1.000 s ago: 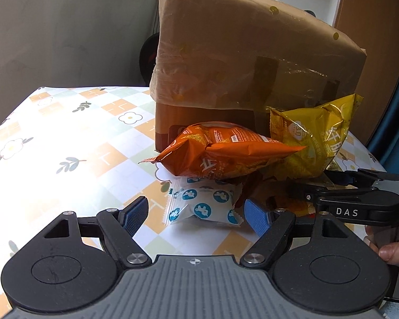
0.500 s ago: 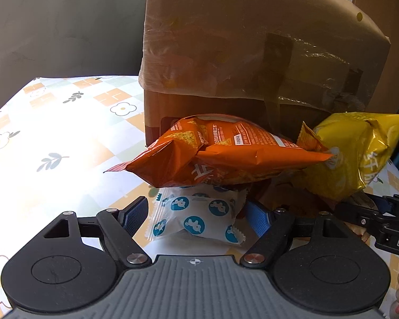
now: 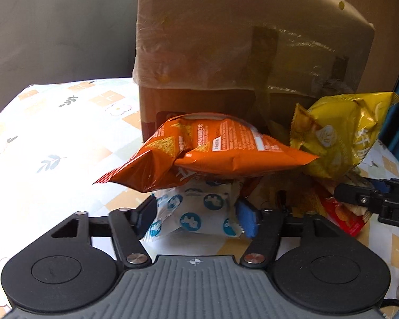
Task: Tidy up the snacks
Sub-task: 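Grasp the blue-white pack with the left tool while the right tool grasps the beige cracker pack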
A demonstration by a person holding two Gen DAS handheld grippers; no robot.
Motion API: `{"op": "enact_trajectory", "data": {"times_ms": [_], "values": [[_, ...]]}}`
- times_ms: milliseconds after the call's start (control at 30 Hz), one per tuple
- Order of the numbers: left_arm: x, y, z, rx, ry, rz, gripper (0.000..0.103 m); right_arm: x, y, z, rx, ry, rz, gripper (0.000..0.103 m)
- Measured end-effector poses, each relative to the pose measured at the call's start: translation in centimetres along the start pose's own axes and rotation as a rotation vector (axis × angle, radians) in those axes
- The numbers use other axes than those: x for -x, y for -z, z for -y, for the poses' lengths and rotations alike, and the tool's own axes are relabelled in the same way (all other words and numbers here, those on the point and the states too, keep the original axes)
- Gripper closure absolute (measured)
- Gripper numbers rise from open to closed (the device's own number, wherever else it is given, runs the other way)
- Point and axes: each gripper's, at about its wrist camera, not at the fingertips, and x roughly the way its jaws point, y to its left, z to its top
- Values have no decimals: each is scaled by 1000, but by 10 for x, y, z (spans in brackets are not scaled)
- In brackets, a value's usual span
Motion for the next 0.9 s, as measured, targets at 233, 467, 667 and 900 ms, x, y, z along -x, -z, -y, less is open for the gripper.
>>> {"op": "enact_trajectory", "data": {"times_ms": [233,467,667,900], "values": [[-19,1,-15,53,32,-23,18,-2,1,-1,-8,-1,-2,60],[-20,1,-7,25,36,0,32,-2,1,0,-15,-5,-2,60],[-1,13,-4,16,43,-35,46,-7,-3,0,-11,1,-11,60],[21,36,-9,85,57,-28,46,-19,-10,-3,4,14,-30,59]]}}
